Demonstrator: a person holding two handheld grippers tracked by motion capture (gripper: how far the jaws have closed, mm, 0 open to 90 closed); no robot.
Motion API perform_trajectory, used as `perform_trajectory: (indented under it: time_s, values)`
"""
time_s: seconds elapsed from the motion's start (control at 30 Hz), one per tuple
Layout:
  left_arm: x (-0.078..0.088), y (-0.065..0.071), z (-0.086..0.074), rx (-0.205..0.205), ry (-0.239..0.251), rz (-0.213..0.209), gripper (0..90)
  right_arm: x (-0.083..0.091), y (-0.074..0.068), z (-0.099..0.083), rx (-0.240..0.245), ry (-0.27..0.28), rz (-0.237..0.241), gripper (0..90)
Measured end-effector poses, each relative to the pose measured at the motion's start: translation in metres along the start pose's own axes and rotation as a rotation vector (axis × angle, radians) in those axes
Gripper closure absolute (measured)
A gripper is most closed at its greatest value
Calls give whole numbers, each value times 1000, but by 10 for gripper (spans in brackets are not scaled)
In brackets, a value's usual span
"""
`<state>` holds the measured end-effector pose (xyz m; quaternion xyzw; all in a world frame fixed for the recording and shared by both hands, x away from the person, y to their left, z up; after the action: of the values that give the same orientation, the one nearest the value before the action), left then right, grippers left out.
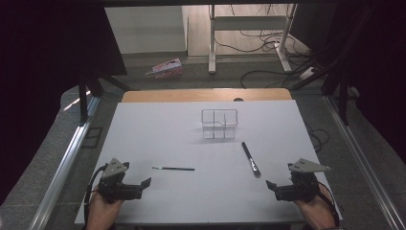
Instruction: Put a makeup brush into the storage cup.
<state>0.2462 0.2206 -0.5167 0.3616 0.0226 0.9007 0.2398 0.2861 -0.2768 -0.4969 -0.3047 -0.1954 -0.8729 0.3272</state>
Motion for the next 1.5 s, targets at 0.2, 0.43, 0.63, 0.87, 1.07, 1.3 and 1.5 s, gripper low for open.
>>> perform_trajectory:
  time_s: [0.2,0.43,0.63,0.87,1.07,1.3,1.5]
  values:
    - [-1,0,-1,-3,-14,4,8,-2,1,-4,20,-7,25,0]
    - [-2,-1,-1,-20,-18,22,8,-2,6,-6,-4,-12,24,0]
    - [-2,-3,-2,-11,-15,20,7,-6,5,-7,-5,-49,7,0]
    - [-2,-3,-2,1,-15,13,8,-8,1,-7,-2,-84,7,0]
    - [-3,-2,-2,-1,-25,12,8,-8,4,-6,-7,-72,6,0]
    - [-3,-2,-2,5,-35,11,10,-9,5,-7,-9,-82,18,0]
    - [-2,-2,-2,7,-31,15,10,-11,5,-3,-11,-109,24,0]
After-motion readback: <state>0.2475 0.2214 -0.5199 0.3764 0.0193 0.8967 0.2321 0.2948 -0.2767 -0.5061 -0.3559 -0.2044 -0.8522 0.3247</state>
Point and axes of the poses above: each handheld gripper's, and its own axes: x roughly backward along the jaws, z roughly out of its top, y roughly to its right, the point moved 4 cm from there along -x, roughly forward along the jaws, and after that the axes turned 9 degrees about x, right-handed, at the moved point
